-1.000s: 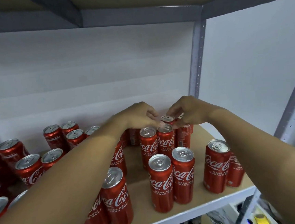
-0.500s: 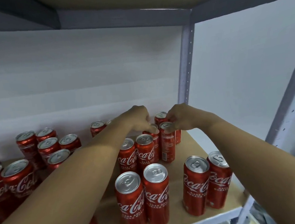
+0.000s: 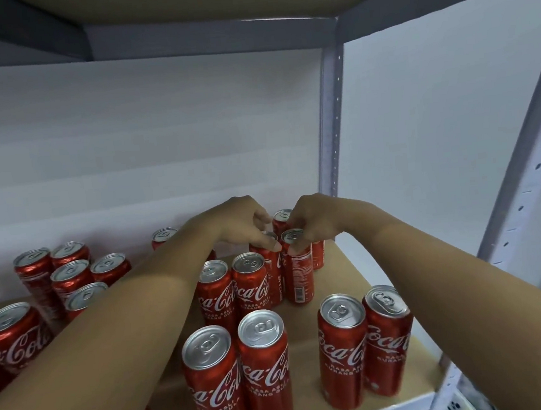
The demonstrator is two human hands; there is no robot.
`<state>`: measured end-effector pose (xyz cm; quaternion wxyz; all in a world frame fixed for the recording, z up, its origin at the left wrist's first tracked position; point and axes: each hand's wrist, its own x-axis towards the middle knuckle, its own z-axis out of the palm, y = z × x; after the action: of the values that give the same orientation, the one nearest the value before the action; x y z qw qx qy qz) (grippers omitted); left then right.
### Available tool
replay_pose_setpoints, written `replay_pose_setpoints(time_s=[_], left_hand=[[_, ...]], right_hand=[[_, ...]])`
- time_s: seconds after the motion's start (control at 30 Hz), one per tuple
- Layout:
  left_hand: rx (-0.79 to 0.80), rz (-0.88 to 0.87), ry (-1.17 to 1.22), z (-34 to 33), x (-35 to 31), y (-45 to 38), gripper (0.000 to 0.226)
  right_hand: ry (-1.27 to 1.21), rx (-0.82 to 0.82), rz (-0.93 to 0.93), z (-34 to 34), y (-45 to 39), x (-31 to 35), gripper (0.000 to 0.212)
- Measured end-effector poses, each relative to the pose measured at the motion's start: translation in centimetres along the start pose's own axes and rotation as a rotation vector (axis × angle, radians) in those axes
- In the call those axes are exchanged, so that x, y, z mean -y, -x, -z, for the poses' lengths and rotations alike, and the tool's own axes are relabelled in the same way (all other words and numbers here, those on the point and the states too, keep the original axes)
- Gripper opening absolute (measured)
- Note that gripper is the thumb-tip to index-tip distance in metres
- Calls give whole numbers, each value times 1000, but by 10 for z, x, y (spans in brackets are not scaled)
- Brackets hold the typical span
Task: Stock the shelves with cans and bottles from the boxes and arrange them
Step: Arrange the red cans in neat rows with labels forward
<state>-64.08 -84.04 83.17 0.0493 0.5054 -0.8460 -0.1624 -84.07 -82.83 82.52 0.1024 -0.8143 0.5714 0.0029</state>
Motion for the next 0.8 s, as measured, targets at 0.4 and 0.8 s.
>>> replay_pose_setpoints(time_s=[0.4, 0.8], left_hand=[[100, -6, -66, 1, 4, -8, 92], [92, -28, -22, -2, 7, -9, 71]], right_hand=[[48, 44, 30, 2, -3, -3, 33], [84, 3, 94, 6, -2, -3, 42]])
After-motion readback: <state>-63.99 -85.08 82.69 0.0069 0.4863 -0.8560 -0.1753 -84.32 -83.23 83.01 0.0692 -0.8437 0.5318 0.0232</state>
